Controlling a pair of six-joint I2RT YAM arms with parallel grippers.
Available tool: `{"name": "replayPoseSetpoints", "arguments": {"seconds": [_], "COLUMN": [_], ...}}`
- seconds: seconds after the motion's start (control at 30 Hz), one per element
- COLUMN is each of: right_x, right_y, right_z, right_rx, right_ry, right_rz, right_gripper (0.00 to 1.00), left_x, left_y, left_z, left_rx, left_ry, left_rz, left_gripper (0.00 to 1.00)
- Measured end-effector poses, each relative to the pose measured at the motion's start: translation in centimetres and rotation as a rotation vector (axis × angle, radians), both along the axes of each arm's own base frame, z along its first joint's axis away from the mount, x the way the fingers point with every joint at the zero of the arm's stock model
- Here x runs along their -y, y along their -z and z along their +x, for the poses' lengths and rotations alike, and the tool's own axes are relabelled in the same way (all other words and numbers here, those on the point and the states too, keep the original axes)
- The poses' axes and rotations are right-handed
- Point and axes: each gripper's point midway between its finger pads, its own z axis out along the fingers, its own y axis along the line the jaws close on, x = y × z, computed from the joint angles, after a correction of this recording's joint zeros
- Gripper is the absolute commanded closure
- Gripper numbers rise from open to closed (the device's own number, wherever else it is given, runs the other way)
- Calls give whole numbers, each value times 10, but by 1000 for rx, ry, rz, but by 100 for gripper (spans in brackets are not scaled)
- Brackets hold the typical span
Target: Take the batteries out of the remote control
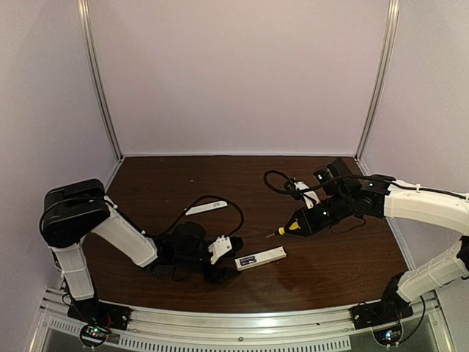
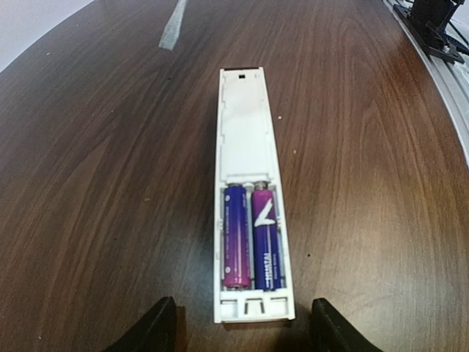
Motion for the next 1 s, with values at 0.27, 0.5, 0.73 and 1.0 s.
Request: {"name": "replayPoseSetpoints", "arguments": {"seconds": [0.27,0.5,0.73,1.0], "right_x": [-1,-1,-2,-2], "right_y": [0,0,0,0], "right_z": [1,2,2,2], "right_rx": [4,4,6,6], "right_ry": [0,0,0,0], "right_rz": [4,3,6,6], "right_gripper": [100,100,100,100], "left_x": [0,1,2,6], "left_y": [1,3,3,3], "left_z": [2,3,4,6], "left_rx": [-8,-14,-16,-13], "left_ry": [-16,-26,-30,-30], "left_rz": [-5,-8,-13,-19], "left_gripper": [43,45,49,55]}}
